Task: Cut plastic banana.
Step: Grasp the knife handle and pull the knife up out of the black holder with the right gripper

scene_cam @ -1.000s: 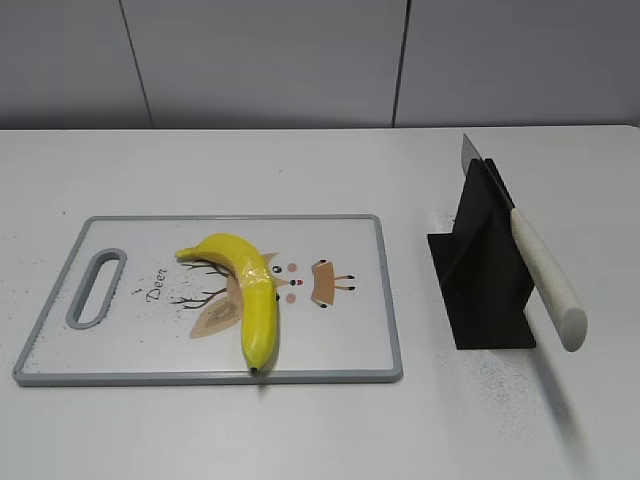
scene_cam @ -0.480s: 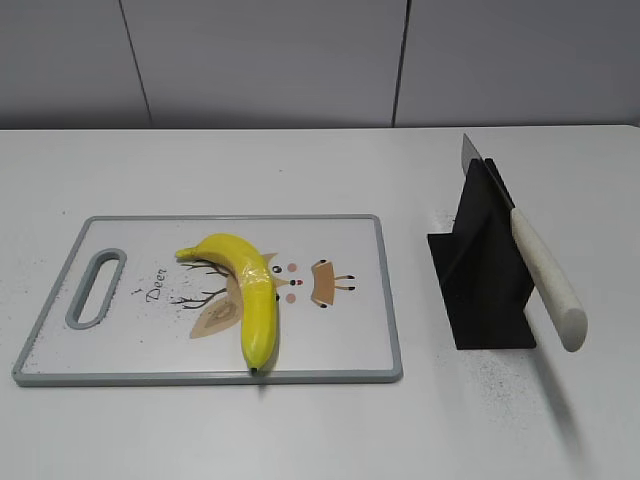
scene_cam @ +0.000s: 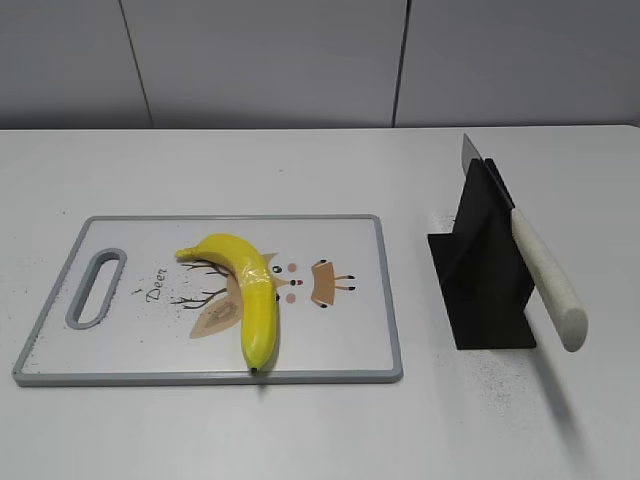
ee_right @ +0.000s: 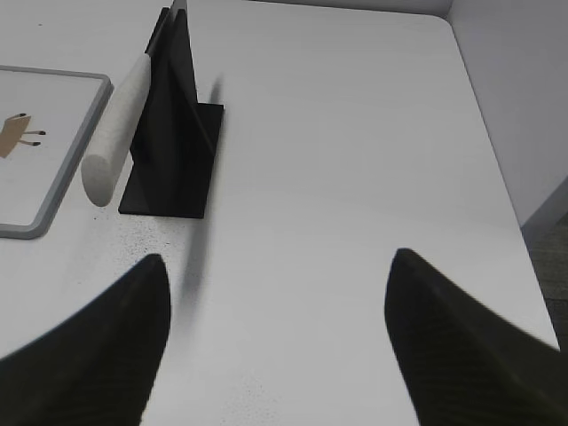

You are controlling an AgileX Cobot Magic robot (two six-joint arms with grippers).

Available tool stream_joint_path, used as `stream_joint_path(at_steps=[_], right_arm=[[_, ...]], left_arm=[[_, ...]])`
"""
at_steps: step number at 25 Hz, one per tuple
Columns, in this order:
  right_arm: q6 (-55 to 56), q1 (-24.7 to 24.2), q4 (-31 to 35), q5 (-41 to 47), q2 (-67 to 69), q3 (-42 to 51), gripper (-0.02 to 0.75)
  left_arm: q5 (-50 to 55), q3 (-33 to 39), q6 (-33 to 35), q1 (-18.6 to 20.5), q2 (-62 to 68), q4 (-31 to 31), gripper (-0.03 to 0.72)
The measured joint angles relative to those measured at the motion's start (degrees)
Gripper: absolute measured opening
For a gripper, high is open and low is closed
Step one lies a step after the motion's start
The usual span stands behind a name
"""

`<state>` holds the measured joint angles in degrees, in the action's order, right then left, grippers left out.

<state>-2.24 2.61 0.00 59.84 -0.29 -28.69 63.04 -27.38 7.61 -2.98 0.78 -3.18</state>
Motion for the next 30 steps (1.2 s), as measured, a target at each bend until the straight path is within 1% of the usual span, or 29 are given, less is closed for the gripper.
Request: stream_joint_path(at_steps=[4,7,10,13,18,20,24,28,30], right_arm=[[0.00,0.00,0.00,0.00,0.00,0.00,0.572],[0.00,0.00,-1.77,-0.05,0.00,-0.06,0.572],[0.16,0.00,-2.23,1.54,1.68,-2.12,0.572],[0.82,0.00,-2.41,3.62,6.91,-4.45,0.572],[5.06,0.00,-2.41,5.84,17.19,-9.07,0.572],[6.06,0.00,-2.35,8.07,21.30,-10.90,0.572],[7.71,0.06,0.00,9.76,28.84,-14.41,0.572],[8.64,1.64,1.21,9.82,35.25,-17.12,0.572],[9.06,3.92,1.22,9.82,38.53,-18.10,0.572]], left_arm=[[0.00,0.00,0.00,0.00,0.00,-0.03,0.594],[0.00,0.00,0.00,0.00,0.00,-0.07,0.594],[0.00,0.00,0.00,0.00,0.00,-0.09,0.594],[0.00,0.00,0.00,0.00,0.00,-0.09,0.594],[0.00,0.00,0.00,0.00,0.00,-0.14,0.594],[0.00,0.00,0.00,0.00,0.00,-0.14,0.594],[0.00,0.00,0.00,0.00,0.00,-0.14,0.594],[0.00,0.00,0.00,0.00,0.00,-0.14,0.594],[0.00,0.00,0.00,0.00,0.00,-0.14,0.594]])
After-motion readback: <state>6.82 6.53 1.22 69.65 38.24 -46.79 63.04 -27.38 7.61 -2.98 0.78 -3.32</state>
